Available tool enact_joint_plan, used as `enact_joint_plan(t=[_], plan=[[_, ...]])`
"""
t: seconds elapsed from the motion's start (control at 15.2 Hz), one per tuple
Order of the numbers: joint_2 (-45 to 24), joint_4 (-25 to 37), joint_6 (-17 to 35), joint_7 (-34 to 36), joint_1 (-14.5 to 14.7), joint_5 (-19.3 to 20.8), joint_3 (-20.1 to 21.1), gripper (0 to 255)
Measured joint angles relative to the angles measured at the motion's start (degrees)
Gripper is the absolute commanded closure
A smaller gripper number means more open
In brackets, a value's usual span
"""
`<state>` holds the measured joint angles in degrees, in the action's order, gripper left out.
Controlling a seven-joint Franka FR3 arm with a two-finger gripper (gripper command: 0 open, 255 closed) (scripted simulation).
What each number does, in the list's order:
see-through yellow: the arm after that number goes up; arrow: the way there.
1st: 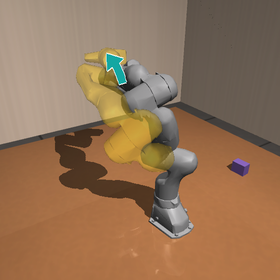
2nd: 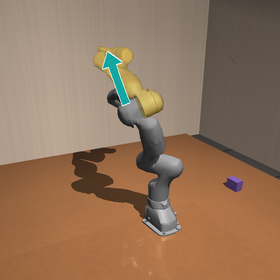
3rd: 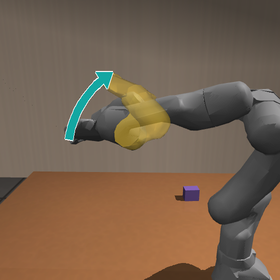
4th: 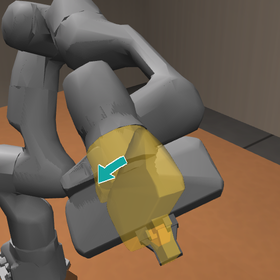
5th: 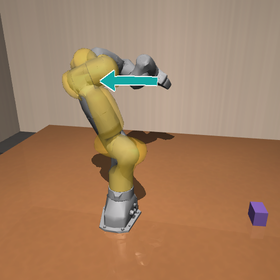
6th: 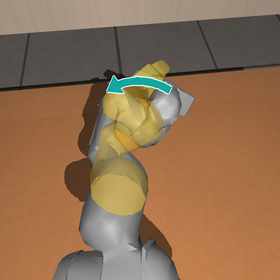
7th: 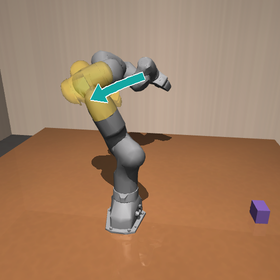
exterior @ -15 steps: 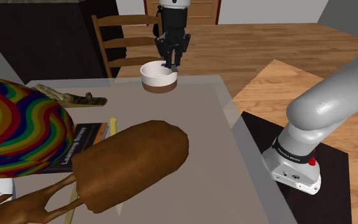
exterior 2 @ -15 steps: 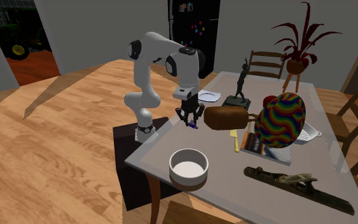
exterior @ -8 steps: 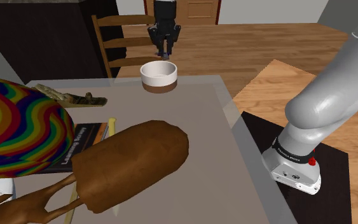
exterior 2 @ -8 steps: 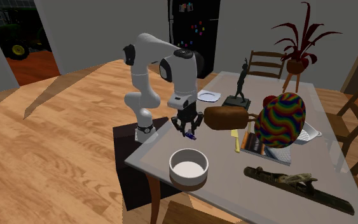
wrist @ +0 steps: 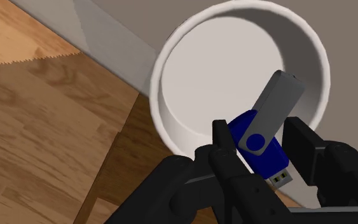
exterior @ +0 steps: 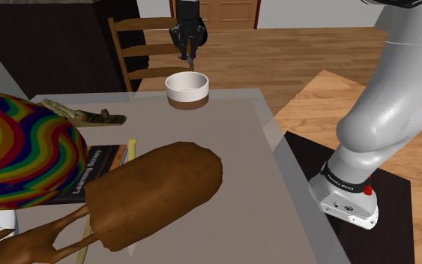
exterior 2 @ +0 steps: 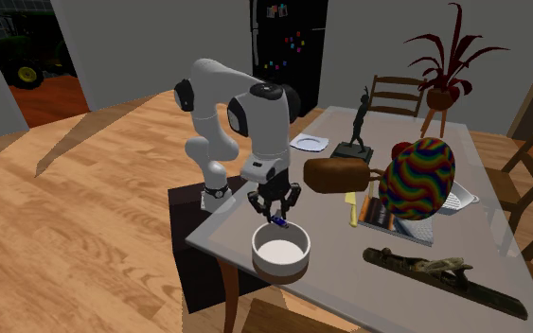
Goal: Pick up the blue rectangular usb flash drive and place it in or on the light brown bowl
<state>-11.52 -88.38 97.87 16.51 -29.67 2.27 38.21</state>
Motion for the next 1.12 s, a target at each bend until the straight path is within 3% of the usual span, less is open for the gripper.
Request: enact_joint_plan(t=[1.12], plan=[[-0.8, -10.2, 10.8, -0.3, -0.4, 0.5, -0.4, 255]])
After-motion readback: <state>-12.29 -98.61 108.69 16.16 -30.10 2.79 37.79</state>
